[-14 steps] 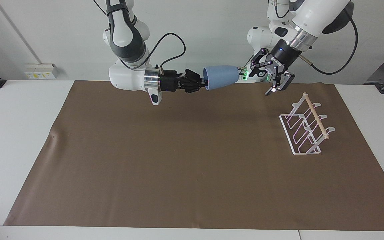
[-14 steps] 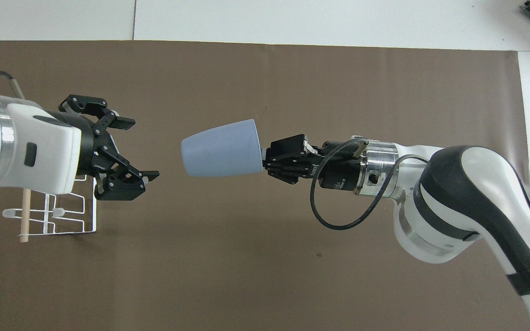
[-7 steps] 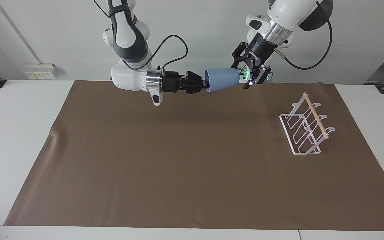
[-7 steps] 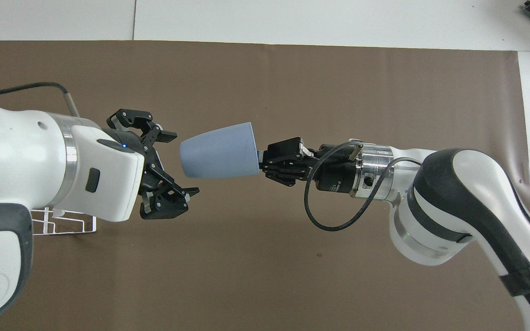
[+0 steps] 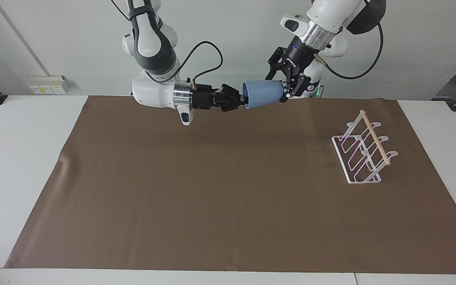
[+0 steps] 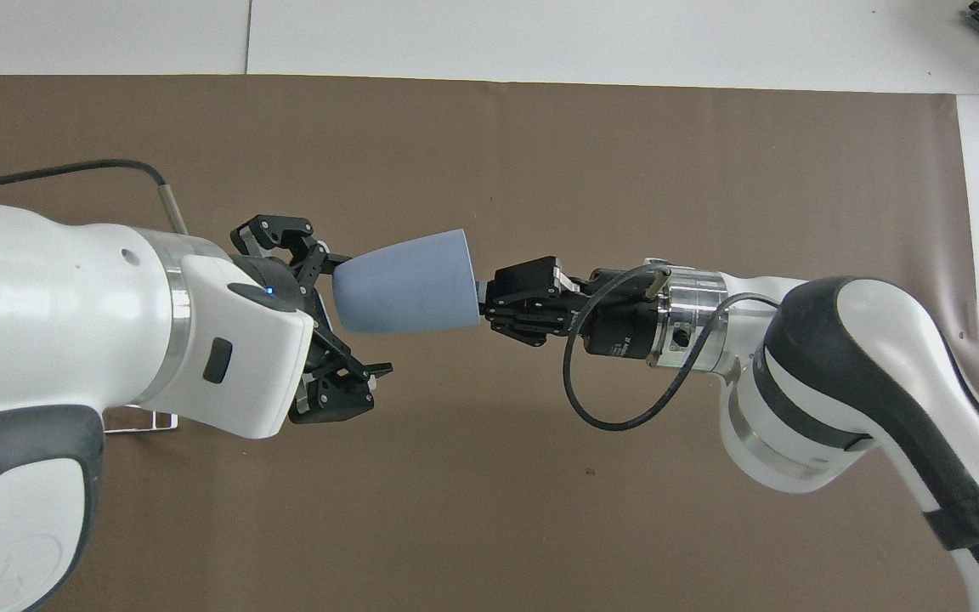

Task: Hang cup on cup holder
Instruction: 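Close the left gripper around the cup body beside the right gripper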

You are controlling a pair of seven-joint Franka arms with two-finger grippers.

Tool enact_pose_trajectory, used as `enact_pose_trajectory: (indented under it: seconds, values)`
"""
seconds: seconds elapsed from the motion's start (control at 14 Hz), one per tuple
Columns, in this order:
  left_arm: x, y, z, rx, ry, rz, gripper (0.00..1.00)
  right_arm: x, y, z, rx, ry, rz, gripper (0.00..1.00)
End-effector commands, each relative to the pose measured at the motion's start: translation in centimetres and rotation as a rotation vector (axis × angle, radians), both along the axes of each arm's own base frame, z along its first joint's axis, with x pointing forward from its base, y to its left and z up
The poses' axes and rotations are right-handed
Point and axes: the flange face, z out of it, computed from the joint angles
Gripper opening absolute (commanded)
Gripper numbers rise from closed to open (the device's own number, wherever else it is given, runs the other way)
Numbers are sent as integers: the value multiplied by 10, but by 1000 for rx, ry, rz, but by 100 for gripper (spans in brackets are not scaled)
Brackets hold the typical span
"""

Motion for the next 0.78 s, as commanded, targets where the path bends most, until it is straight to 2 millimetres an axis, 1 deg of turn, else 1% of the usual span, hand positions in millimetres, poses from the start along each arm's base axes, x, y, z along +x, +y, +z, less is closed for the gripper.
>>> enact_pose_trajectory:
  seconds: [0.0,0.28,0.36,0.43,0.57,0.71]
  values:
    - [-17,-20,8,0,-2,-35,100,-2,0,1,15,-19,-31,0]
    - [-28,-37,13,-4,-1,-23,100,-2,0,0,13,-21,-30,0]
    - [-27,-37,13,10,-14,-24,100,-2,0,1,14,-22,-29,0]
    - [-28,-39,18,11,-30,-21,100,-2,0,1,14,-22,-29,0]
    - [-34,-47,23,2,-25,8,100,-2,0,0,13,-21,-30,0]
    - [-31,-53,24,-19,-42,17,100,-2,0,0,13,-20,-30,0]
